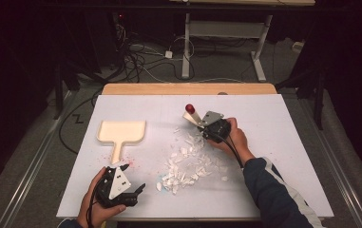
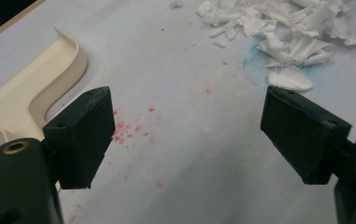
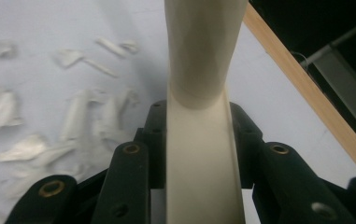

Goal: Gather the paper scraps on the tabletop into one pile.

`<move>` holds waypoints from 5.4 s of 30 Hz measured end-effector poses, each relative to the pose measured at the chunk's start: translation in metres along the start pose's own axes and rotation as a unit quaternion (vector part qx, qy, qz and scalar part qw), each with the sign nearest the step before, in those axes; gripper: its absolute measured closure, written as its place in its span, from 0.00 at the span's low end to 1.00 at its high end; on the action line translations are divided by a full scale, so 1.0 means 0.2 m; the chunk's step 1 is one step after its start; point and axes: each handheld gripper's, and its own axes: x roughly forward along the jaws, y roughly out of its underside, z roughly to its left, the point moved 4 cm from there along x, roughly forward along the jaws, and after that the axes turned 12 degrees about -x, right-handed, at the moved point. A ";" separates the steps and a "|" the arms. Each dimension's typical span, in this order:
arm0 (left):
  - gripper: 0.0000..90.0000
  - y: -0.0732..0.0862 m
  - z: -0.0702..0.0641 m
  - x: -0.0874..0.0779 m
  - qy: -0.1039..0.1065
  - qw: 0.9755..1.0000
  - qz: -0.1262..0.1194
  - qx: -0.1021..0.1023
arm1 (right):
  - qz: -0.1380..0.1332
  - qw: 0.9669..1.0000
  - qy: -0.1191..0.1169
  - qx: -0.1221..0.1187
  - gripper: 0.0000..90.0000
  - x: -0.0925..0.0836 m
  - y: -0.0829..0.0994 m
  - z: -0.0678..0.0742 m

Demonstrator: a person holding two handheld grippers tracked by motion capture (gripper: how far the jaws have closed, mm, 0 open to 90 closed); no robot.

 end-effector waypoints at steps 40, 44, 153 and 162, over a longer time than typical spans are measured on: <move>0.19 -0.01 -0.01 -0.01 -0.003 1.000 -0.004 0.003 | -0.029 0.998 0.029 0.055 0.76 -0.53 0.26 -0.06; 0.19 -0.01 -0.01 -0.01 -0.002 1.000 -0.001 0.003 | 0.013 0.996 0.048 0.075 0.76 -0.47 0.36 -0.08; 0.19 0.00 -0.03 0.01 0.013 1.000 0.015 0.018 | -0.186 0.961 -0.183 -0.091 0.76 -0.40 -0.04 0.30; 0.19 -0.01 -0.04 0.01 0.011 1.000 0.015 0.022 | -0.140 0.987 -0.075 0.009 0.76 -0.54 0.05 0.14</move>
